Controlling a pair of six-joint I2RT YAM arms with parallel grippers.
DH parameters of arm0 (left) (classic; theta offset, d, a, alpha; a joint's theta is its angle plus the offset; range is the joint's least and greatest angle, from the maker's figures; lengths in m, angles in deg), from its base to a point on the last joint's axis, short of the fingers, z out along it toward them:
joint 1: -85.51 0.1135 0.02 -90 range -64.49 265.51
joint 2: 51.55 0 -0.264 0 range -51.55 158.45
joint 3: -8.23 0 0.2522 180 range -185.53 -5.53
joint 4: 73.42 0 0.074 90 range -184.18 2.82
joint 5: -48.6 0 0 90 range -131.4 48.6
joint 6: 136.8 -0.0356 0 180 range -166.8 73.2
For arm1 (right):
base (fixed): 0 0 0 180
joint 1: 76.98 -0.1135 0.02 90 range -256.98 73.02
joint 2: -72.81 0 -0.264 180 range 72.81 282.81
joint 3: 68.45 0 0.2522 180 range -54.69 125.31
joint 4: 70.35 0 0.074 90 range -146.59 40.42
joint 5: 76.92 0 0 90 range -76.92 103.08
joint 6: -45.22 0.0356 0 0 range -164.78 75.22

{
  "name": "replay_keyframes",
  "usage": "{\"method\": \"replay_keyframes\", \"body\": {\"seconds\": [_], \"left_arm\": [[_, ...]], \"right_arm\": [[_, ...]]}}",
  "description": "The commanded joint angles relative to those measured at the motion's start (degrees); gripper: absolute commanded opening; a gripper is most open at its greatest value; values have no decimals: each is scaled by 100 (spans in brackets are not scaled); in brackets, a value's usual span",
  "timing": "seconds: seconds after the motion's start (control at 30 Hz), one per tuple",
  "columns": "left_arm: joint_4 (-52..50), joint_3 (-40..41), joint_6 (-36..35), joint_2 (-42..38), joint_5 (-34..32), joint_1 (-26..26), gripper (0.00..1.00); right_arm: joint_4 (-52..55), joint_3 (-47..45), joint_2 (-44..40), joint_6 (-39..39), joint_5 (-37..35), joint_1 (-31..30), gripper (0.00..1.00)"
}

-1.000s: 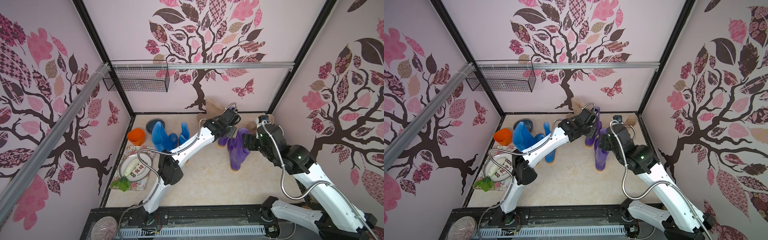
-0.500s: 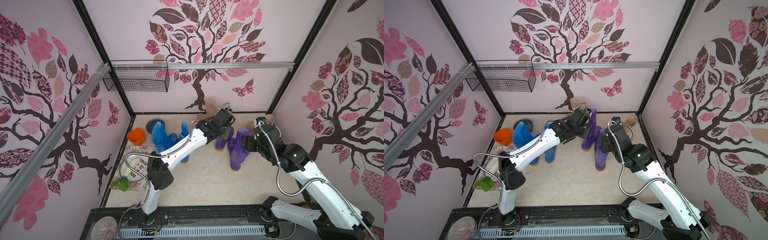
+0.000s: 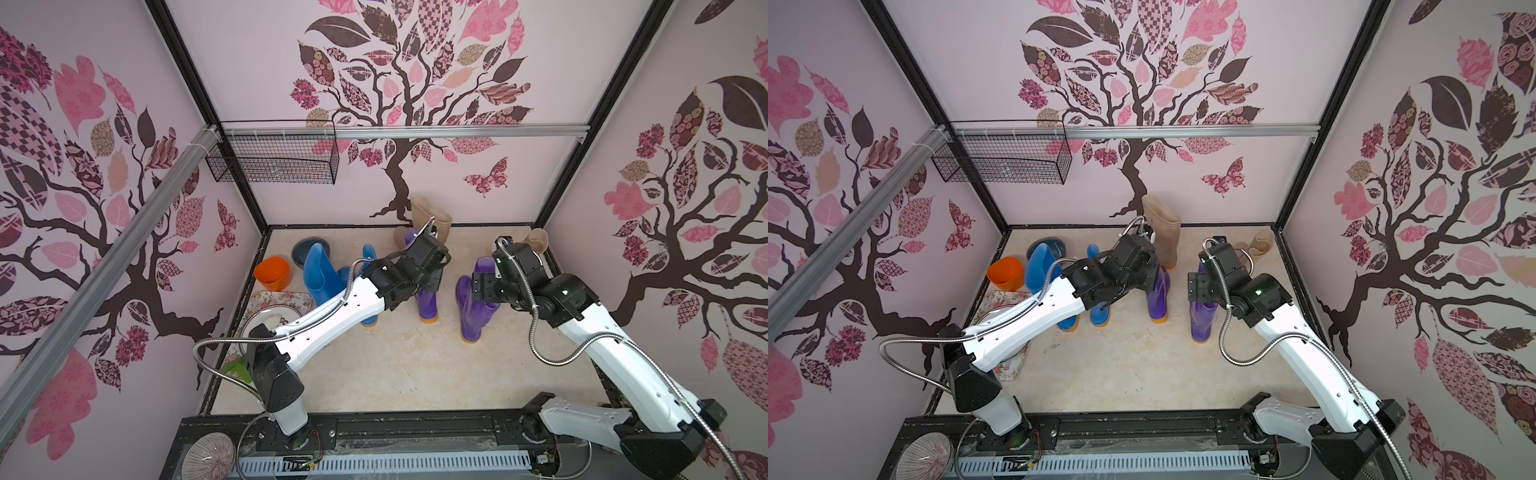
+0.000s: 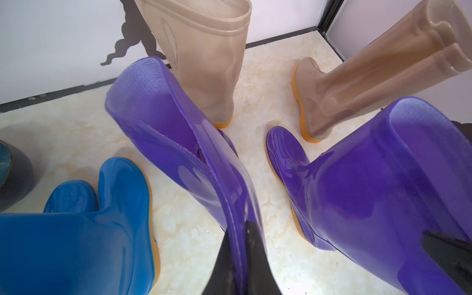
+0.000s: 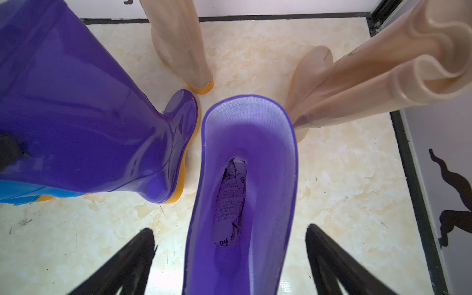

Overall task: Match and arrange rain boots in pairs
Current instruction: Pick up the rain boot at the center of the board.

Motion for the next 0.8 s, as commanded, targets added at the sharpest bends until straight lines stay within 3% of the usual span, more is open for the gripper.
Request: {"method": "replay_keyframes", "body": {"seconds": [0.0, 0.47, 0.77], "left_arm": [[647, 247, 114, -325, -405, -47, 0], [422, 226, 243, -152, -1012, -689, 0], [370, 291, 305, -123, -940, -776, 0]], "right_arm": [[154, 294, 140, -18, 93, 60, 94], [238, 485, 374, -321, -31, 340, 87], [225, 594, 634, -519, 141, 422, 77]]}}
